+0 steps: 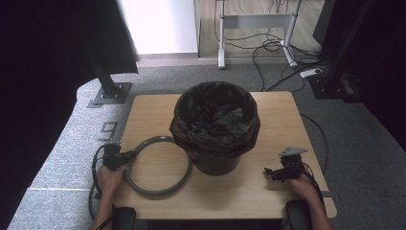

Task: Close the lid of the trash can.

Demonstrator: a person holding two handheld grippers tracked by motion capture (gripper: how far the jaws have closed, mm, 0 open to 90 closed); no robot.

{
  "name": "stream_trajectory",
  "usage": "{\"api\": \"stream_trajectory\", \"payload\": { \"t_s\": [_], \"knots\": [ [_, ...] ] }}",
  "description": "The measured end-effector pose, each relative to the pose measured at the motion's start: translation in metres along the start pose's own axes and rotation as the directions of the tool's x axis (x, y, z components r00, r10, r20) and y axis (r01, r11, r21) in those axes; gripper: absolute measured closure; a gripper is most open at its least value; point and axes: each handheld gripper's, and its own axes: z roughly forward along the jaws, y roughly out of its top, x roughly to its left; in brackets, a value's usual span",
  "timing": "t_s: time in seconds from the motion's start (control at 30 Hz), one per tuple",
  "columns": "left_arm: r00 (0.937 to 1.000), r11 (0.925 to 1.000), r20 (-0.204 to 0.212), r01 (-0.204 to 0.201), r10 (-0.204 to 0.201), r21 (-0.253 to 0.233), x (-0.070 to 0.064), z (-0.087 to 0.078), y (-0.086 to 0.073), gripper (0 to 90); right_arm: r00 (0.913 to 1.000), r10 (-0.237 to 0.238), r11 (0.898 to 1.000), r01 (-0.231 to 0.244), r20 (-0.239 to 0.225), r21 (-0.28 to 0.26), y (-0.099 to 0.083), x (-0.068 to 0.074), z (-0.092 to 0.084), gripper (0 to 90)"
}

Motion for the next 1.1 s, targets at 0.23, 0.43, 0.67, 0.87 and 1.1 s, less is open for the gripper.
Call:
{"api": "stream_trajectory", "payload": {
  "t_s": [0.23,0.43,0.67,0.87,1.1],
  "knots": [
    [0.9991,0.9998,0.042,0.0,-0.001,0.018,0.001,-0.01,0.01,79.5,1.0,0.0,1.0,0.0,0.0,0.0,0.0,0.0,0.0,0.0],
    [0.9982,0.9999,0.059,0.011,-0.012,0.013,0.004,-0.023,0.022,79.5,1.0,0.0,1.0,0.0,0.0,0.0,0.0,0.0,0.0,0.0],
    [0.9988,0.9996,0.048,0.003,-0.005,0.028,0.008,-0.04,0.036,79.4,1.0,0.0,1.0,0.0,0.0,0.0,0.0,0.0,0.0,0.0],
    [0.9989,0.9991,0.044,0.014,-0.016,0.04,0.013,-0.053,0.046,79.4,1.0,0.0,1.0,0.0,0.0,0.001,0.0,0.0,0.0,0.0],
    [0.9986,0.9988,0.044,0.028,-0.029,0.042,0.019,-0.071,0.059,79.4,1.0,0.0,1.0,0.0,0.0,0.001,0.0,0.0,0.0,0.0]
  ]
}}
